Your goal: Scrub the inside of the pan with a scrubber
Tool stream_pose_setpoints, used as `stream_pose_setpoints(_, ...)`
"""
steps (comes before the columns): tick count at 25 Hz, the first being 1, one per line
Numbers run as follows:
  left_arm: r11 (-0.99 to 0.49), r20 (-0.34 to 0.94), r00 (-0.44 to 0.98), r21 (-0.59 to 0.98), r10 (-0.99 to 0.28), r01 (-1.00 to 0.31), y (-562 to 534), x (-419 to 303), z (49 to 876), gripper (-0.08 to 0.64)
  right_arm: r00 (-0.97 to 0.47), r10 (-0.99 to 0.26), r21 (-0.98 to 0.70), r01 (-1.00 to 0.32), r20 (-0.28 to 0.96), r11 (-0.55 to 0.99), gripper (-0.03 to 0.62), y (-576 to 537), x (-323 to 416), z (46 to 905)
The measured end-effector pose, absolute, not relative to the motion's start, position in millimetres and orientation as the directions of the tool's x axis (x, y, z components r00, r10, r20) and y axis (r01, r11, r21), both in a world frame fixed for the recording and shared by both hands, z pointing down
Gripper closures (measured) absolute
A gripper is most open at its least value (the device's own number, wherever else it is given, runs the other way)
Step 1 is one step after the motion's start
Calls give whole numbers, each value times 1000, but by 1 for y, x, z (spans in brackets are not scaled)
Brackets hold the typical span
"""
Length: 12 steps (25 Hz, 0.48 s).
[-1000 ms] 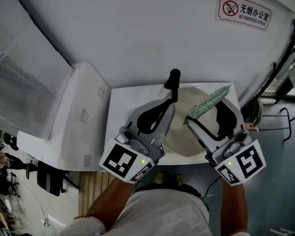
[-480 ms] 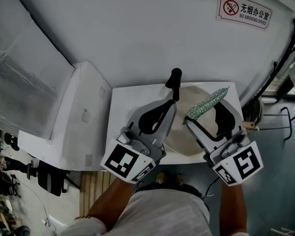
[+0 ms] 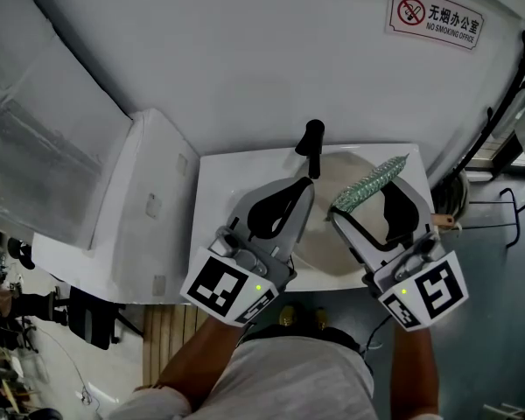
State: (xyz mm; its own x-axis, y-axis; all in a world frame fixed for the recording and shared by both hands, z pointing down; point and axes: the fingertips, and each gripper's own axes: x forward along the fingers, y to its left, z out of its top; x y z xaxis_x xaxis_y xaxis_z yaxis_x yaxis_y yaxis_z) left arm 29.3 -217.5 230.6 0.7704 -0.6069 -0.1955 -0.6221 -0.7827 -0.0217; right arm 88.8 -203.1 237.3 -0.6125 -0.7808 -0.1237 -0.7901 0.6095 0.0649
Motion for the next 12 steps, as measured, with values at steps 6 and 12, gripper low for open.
stream_pose_setpoints(6,-782,-195,769,-19,-609,-624,-218,27,231,545,-612,-782,62,-791,-121,609,259,-204,87,237)
stream_pose_setpoints(12,-781,-195,769,-18,-609,-624,-219,26,231,545,-612,-781,60,-790,-124,610,260,-205,85,237)
